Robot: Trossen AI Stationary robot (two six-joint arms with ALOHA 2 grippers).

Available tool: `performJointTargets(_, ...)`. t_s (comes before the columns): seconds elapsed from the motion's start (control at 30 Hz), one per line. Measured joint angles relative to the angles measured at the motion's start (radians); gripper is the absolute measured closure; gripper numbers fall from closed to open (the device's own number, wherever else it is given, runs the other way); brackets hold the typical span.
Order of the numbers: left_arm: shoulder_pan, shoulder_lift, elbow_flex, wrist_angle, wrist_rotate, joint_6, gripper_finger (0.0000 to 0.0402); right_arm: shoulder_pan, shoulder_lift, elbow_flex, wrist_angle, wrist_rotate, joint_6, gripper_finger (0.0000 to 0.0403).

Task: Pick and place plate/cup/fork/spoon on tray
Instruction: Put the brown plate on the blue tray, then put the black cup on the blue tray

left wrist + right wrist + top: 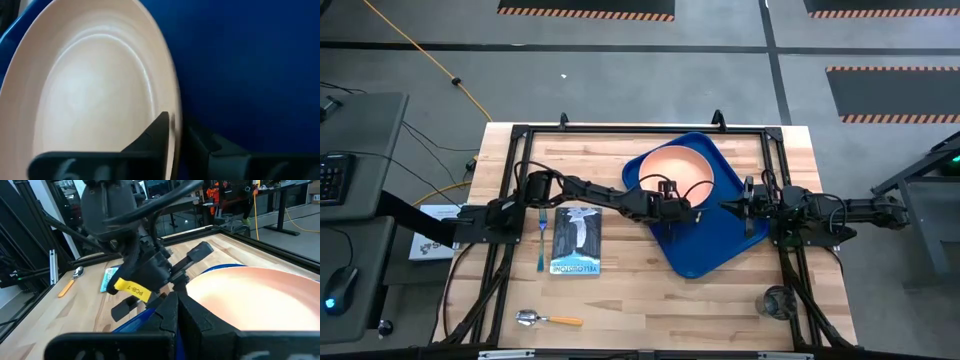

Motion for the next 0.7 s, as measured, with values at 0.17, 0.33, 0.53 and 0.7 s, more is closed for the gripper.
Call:
performJointTargets(0.17,-0.008,0.000,0.000,0.000,0.000,0.000,0.0312,0.000,0.000,0.000,0.000,0.000,0.000,0.0402)
performJointTargets(0.33,-0.020,-0.017,0.003,-0.014,0.012,0.001,0.0266,0.000,0.000,0.000,0.000,0.000,0.000,0.0402)
performJointTargets(0.53,-0.035,-0.068,0.071,-0.174,0.016,0.000,0.0231,0.000,0.001,0.000,0.000,0.000,0.000,0.0402)
performJointTargets(0.7,-0.038,-0.172,0.077,-0.226,0.044,-0.045,0.0225,0.000,0.004,0.000,0.001,0.000,0.000,0.0402)
